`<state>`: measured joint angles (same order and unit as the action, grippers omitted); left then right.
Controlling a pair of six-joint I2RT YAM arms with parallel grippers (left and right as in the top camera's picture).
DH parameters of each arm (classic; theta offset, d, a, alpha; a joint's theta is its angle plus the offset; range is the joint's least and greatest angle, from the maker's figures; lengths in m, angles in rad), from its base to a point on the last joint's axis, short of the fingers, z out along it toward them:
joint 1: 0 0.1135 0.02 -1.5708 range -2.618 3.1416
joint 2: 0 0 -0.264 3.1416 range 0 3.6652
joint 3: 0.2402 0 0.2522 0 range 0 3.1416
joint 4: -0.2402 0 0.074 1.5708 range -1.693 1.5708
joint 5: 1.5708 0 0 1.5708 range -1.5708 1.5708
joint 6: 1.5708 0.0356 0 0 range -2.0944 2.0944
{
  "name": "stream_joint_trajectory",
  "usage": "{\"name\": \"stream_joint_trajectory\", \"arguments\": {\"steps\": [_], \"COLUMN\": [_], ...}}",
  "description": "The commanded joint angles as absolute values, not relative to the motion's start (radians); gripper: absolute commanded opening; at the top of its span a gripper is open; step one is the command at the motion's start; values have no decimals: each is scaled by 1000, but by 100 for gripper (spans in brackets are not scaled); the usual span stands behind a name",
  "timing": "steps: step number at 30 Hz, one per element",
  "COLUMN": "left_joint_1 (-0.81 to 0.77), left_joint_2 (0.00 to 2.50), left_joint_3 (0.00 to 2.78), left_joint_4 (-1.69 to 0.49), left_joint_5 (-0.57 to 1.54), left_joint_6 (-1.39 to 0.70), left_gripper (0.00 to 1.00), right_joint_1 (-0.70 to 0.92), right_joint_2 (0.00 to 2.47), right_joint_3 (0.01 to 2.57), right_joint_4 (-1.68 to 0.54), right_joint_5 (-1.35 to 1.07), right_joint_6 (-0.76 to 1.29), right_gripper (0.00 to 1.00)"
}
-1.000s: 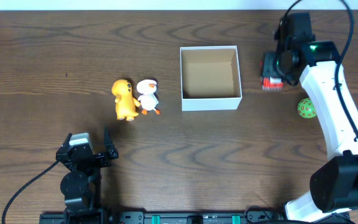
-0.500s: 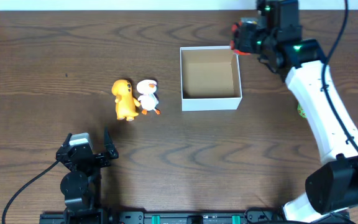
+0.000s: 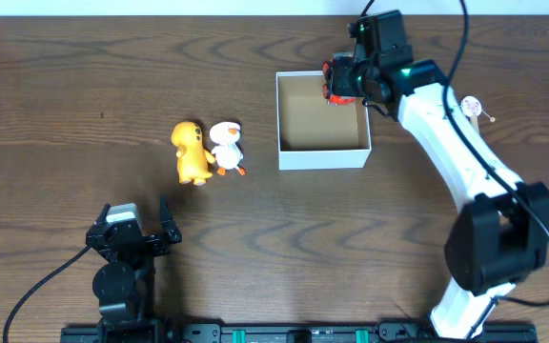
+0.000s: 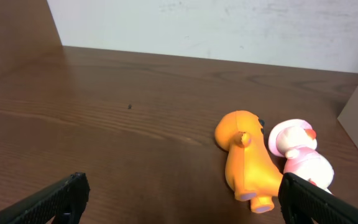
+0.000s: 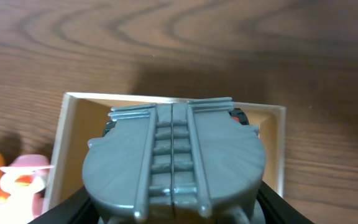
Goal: Pack container
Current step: 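Carry the truck over the white box and lower it inside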
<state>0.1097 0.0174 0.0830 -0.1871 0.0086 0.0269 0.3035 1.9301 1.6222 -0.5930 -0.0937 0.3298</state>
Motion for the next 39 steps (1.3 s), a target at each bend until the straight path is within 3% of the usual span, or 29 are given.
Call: {"name": "stream_joint_trajectory", "arguments": {"steps": [1,6,10,19,39], "left_joint_1": [110,110,110,110,110], "left_joint_2": [17,17,17,17,17], "left_joint_3": [69,69,69,69,69], "left_joint_4": [-228,-228,-228,-228,-228], "left_joint_5": [16,16,16,16,16], "left_joint_6": [33,33,33,33,33], "left_gripper": [98,98,98,98,98], "right_joint_1": [329,332,335,336,344], "right_joint_2": [1961,2009,2015,2015,2060], "right_joint_3": [1642,1642,1642,1642,1642], "right_joint_4": [-588,-614,-620,-633,-618], "right_joint_5": [-89,-90,-85,17,37], "right_joint_6": [336,336,336,306,307], "right_gripper": [21,23,34,40,42]}}
